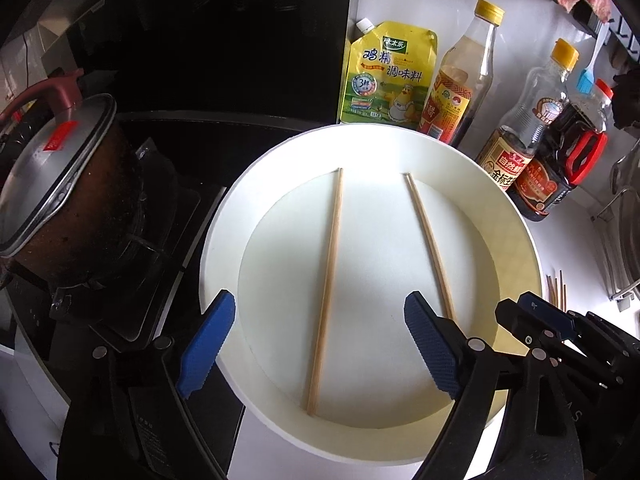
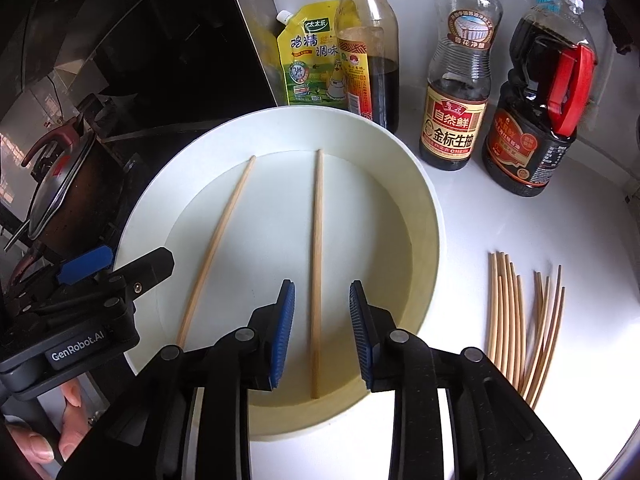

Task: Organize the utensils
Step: 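Withdraw both open tools from the basin back toward the chopstick pile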

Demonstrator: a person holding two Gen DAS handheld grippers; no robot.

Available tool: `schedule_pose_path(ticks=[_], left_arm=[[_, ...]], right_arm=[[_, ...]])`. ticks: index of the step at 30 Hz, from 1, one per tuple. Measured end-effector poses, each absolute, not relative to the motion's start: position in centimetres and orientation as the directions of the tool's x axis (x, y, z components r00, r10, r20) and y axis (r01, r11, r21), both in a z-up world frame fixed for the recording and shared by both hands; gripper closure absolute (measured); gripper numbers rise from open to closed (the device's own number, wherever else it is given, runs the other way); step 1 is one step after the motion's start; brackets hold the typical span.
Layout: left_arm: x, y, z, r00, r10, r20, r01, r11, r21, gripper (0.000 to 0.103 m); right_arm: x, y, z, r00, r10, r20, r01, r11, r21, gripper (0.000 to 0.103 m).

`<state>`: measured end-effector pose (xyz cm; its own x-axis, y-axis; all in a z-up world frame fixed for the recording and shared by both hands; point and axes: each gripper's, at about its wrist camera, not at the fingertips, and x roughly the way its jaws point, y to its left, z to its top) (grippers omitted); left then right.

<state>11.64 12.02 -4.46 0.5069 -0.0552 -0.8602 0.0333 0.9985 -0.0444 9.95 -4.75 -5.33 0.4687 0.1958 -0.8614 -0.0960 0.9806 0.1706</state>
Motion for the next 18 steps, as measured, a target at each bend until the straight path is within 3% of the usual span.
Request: schedule_pose_path(ticks=[9,18], left_arm=[[7.9,9.9,-2.6,0.567,-0.017,-0.824,0.046,0.999,0.01,0.011],[4.6,5.6,-2.1,0.571,-0.079,-0.817,0.127,0.992,-0.007,0.009]], right_arm=[[6.0,-7.1,-4.5,0.486,0.173,-0.857,-0.091,0.985,0.147,0.061],[1.4,-11.9,-4.1,0.514,0.113,-0.85,-0.025,0.993,0.117,0.054]])
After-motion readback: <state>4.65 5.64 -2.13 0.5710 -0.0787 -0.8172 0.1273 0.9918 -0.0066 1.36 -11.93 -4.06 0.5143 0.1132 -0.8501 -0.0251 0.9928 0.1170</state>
